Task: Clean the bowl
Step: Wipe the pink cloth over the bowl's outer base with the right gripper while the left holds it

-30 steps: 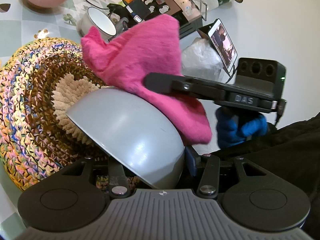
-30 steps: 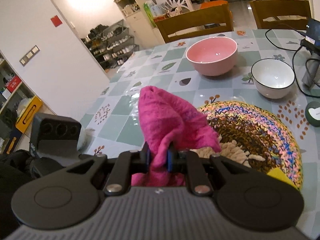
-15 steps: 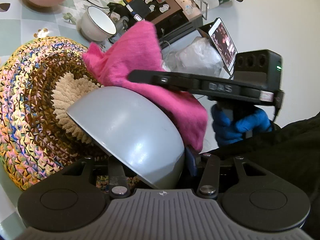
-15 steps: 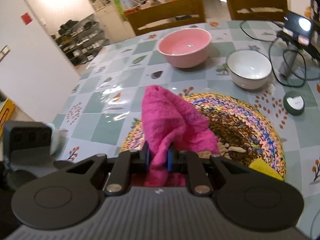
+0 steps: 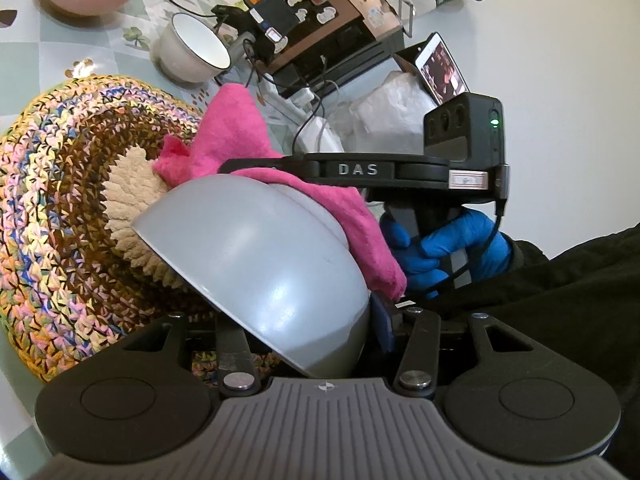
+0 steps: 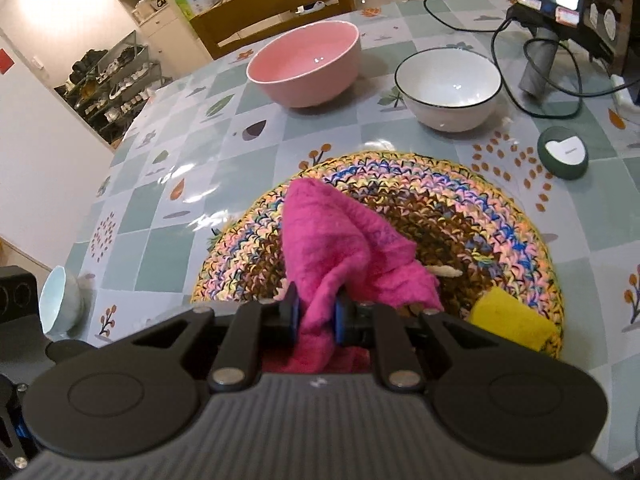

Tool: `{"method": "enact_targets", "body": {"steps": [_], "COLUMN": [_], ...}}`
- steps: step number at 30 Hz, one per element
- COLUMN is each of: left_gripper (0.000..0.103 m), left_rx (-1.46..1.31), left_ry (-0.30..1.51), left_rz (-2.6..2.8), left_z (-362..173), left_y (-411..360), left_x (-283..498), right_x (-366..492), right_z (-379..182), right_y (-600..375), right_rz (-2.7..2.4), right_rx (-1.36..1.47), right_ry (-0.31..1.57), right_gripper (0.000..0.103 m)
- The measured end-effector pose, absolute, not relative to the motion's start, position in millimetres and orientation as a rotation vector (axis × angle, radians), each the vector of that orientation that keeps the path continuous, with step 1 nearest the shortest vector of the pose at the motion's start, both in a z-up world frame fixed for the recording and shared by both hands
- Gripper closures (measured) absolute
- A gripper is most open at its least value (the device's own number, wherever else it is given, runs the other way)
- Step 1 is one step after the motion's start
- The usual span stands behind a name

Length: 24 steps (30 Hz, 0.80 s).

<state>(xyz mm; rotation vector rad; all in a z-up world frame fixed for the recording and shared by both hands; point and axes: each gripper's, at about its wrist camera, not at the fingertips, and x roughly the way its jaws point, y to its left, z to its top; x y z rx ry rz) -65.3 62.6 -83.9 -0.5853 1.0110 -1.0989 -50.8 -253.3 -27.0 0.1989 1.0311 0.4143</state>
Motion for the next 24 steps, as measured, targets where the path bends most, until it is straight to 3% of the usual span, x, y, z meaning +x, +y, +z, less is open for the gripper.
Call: {"method": "enact_targets", "body": {"steps": [12, 24], "left_gripper": [0.05, 0.049], "left_rx": [-0.594, -0.586], "left_ry": [1.027, 1.029], "left_rz": [-1.101, -1.088], "left_z": [-88.2, -87.1], "left_y": [63.2, 63.2], "left_x": [-62.8, -64.6], "right_x": [-79.7, -82.7], "right_z": [13.0, 33.5], "right_y": [-260.9, -230.1], "right_rz": [0.56, 0.829], "right_rx": [0.222, 0.065], "right_ry": [0.93, 0.899], "right_gripper": [0.087, 0.086]}}
